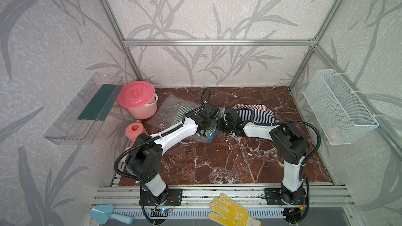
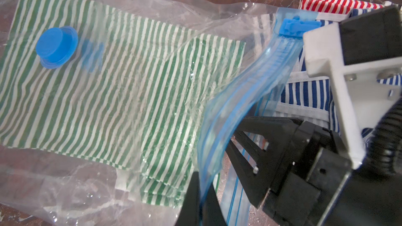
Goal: Take the tank top out of the vacuum bag
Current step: Take out the tank top from the vacuum bag.
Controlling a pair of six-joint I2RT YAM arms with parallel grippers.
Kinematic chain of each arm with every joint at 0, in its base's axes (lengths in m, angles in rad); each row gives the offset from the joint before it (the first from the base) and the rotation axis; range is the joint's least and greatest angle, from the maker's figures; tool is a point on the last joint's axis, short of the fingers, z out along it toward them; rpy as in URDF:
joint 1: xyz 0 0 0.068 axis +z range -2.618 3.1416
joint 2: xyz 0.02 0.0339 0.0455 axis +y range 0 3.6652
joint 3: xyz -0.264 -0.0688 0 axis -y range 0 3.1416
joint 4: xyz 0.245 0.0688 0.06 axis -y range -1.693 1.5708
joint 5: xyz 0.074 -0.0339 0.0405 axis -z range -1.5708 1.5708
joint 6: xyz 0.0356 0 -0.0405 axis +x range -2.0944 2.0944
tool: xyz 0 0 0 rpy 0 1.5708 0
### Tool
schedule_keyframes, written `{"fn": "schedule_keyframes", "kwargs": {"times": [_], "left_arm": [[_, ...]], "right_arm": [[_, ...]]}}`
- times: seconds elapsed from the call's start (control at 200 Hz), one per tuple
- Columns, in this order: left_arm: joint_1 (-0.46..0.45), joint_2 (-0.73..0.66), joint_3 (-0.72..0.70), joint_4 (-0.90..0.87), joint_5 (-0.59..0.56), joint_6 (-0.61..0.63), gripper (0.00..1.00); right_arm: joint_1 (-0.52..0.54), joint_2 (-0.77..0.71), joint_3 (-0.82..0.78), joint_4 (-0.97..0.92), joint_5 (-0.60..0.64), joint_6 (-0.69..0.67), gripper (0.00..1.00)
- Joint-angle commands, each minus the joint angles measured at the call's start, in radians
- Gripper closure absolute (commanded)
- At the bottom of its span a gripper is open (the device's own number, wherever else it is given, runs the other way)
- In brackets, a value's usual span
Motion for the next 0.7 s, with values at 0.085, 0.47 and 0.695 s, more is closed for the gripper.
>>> {"fn": "schedule_keyframes", "kwargs": {"times": [0.085,0.47,0.695], "left_arm": [[-0.002,-0.022,0.000,0.004,-0.011,0.007,1.00],[-0.001,0.002,0.011,-0.002,-0.022,0.024,1.00],[-0.001,0.009,0.020,-0.009,-0.022,0.028,1.00]], "right_arm": [[0.012,0.045,0.051,0.005,-0.024,0.017,0.68],[0.014,0.019,0.035,0.040,-0.097,0.055,0.73],[0.016,0.004,0.067,-0.071,-0.043,-0.032,0.77]]}}
